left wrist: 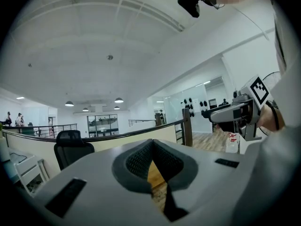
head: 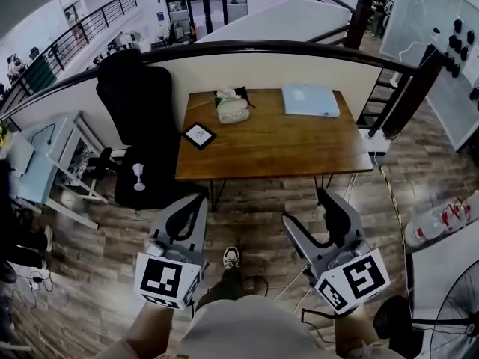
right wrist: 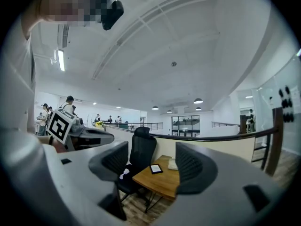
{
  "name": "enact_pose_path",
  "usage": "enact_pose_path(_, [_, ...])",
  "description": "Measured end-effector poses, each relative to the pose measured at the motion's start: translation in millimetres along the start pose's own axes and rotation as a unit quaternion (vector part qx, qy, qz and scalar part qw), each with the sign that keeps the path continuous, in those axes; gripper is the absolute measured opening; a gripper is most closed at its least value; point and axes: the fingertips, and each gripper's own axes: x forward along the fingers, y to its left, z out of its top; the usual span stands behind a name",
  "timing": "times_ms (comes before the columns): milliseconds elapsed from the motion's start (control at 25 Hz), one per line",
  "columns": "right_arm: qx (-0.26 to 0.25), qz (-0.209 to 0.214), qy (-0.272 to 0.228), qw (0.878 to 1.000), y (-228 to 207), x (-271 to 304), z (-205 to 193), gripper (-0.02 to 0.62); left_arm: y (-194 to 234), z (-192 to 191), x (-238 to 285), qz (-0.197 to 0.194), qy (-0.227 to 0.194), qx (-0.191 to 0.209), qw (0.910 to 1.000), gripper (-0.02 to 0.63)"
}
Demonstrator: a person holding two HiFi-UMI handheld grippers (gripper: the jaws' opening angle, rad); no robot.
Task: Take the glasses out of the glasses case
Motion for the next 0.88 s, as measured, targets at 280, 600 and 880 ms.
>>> enact_pose_path(280, [0.007,-0.011,0.018,1.0,-30,85,1,0.307,58,0,67,-0.016,0.007,0.002,0.9999,0.002])
enact_pose_path(600, [0.013,-0.013,0.041,0.999,-51,191,-7,0.302,140,-9,138,-0.025,0.01,-0.01,0.9996,0.003])
enact_pose_path(880, [0.012,-0.009,0.038,0.999,-53,255,-4,0.304,190,-12,173,-0.028,0.007,-0.005,0.9996,0.002])
